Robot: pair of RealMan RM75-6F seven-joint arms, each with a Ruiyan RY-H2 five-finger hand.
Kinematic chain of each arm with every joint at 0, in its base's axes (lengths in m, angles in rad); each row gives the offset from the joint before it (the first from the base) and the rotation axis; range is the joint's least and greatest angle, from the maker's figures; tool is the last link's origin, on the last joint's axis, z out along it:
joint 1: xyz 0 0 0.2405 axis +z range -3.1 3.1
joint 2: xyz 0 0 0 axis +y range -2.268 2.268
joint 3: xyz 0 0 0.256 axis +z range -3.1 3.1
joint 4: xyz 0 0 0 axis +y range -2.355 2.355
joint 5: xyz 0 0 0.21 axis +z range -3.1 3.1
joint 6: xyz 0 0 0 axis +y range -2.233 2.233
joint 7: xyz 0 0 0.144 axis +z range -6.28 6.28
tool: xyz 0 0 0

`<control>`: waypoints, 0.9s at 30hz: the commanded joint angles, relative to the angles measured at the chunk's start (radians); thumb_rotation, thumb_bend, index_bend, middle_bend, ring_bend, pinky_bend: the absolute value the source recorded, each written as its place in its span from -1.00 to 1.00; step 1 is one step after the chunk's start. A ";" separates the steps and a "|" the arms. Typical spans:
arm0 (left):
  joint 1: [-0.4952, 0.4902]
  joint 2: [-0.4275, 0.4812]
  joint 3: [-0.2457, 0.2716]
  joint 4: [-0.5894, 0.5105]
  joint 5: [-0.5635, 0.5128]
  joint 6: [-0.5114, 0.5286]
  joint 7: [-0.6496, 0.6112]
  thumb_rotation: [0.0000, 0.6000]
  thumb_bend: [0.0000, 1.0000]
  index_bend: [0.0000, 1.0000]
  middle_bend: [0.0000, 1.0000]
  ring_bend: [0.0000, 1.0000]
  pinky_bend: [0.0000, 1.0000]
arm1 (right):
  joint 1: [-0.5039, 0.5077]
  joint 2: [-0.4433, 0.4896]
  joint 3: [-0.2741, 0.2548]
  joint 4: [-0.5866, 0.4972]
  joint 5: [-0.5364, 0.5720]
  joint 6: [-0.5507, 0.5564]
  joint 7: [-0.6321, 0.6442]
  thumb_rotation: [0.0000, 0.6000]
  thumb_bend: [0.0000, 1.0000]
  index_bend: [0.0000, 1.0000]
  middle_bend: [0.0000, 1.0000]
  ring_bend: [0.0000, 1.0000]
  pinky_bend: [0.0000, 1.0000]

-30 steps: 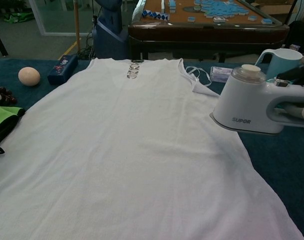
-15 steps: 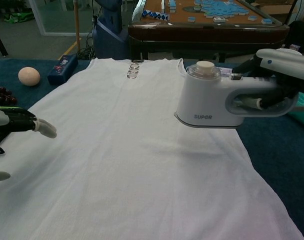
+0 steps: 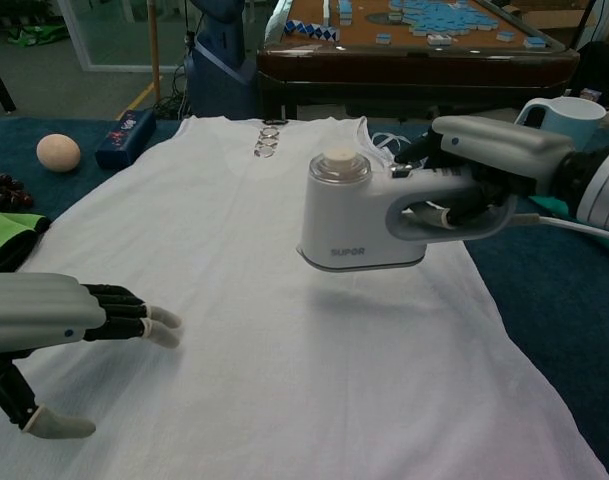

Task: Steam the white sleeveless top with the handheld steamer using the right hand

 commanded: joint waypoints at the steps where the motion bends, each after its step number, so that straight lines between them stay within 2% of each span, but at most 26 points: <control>1: -0.009 -0.009 0.005 0.002 -0.010 -0.006 0.012 -0.13 -0.57 -0.90 -1.00 -0.97 -1.00 | 0.023 -0.037 -0.005 0.045 -0.011 -0.006 0.004 1.00 0.14 0.77 0.89 0.76 0.62; 16: -0.033 -0.023 0.028 -0.005 -0.046 -0.002 0.046 -0.13 -0.57 -0.90 -1.00 -0.97 -1.00 | 0.098 -0.183 -0.046 0.261 -0.049 -0.022 0.044 1.00 0.14 0.77 0.88 0.76 0.62; 27: -0.048 -0.022 0.041 -0.018 -0.060 0.002 0.059 -0.12 -0.57 -0.90 -1.00 -0.97 -1.00 | 0.126 -0.274 -0.086 0.404 -0.089 0.015 0.081 1.00 0.14 0.77 0.88 0.76 0.62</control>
